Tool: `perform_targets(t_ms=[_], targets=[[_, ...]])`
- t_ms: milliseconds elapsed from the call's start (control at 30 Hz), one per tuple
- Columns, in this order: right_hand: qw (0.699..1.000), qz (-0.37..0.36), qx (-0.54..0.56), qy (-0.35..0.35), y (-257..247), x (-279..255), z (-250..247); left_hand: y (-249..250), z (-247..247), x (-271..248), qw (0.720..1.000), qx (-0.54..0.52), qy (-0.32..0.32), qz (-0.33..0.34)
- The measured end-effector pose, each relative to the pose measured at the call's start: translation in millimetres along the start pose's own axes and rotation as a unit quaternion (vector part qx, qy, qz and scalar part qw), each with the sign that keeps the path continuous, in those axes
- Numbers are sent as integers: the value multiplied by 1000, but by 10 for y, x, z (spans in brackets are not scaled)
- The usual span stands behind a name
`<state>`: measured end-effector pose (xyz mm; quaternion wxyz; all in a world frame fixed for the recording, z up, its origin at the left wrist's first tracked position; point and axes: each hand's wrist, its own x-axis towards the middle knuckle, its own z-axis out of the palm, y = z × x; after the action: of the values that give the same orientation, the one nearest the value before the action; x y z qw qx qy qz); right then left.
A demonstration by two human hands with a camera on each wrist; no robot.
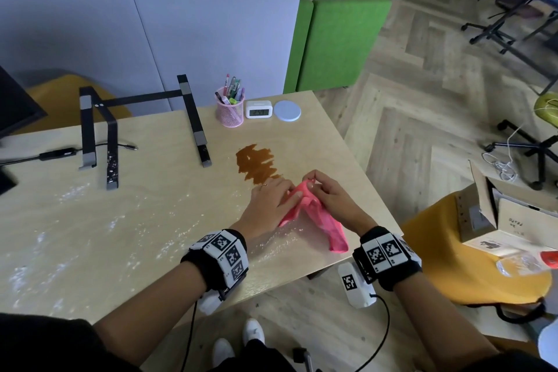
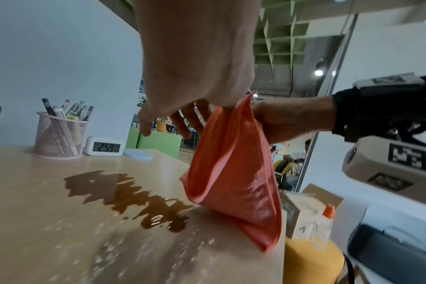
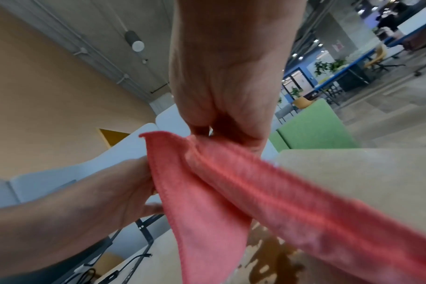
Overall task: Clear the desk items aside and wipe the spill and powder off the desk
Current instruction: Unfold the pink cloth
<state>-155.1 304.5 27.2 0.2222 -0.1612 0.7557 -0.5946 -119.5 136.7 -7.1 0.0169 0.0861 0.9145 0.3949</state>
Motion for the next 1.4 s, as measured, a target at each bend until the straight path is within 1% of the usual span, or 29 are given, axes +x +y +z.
perform_targets(t_ms=[100,233,333,433,500,600,733,833,900,967,1033,1067,1133,1233,1300,1367,1400], targets=[[999,-31,-4,14,-164,21,12,117,-58,31,994,-105,6,2],[996,-72,-39,42,-349,113,-101,129,-164,-3,986,-166,-3,9],[991,-98,-70,53,-474,211,-238,60,-219,-64,985,-174,-15,-3],[990,-95,-95,52,-580,263,-340,-31,-334,-119,983,-180,-23,-6],[986,-96,-123,51,-651,275,-384,-44,-459,-140,987,-158,-42,-7],[986,-94,-130,53,-737,276,-454,-86,-607,-153,992,-112,-59,-14],[984,-89,-132,78,-819,283,-547,-222,-727,-211,991,-111,-64,-48],[983,-64,-137,108,-866,266,-627,-307,-810,-256,988,-122,-39,-87],[990,-32,-99,100,-913,218,-663,-330,-882,-277,985,-136,-4,-109],[995,-5,-93,46,-961,158,-679,-330,-970,-293,978,-167,20,-122],[990,6,-139,-12,-985,126,-686,-318,-1062,-301,973,-194,33,-123],[988,1,-149,-28,-992,120,-676,-309,-1110,-302,970,-207,38,-122],[991,-17,-133,-16,-977,135,-654,-299,-1194,-294,962,-238,44,-125],[992,-35,-111,52,-916,212,-583,-300,-1263,-287,943,-293,47,-153],[990,-40,-99,86,-907,252,-469,-226,-1260,-290,939,-299,58,-158],[993,-41,-72,90,-916,275,-311,-148,-1223,-274,940,-298,72,-152],[994,-43,-59,81,-932,279,-216,-100,-1198,-262,938,-302,73,-154]])
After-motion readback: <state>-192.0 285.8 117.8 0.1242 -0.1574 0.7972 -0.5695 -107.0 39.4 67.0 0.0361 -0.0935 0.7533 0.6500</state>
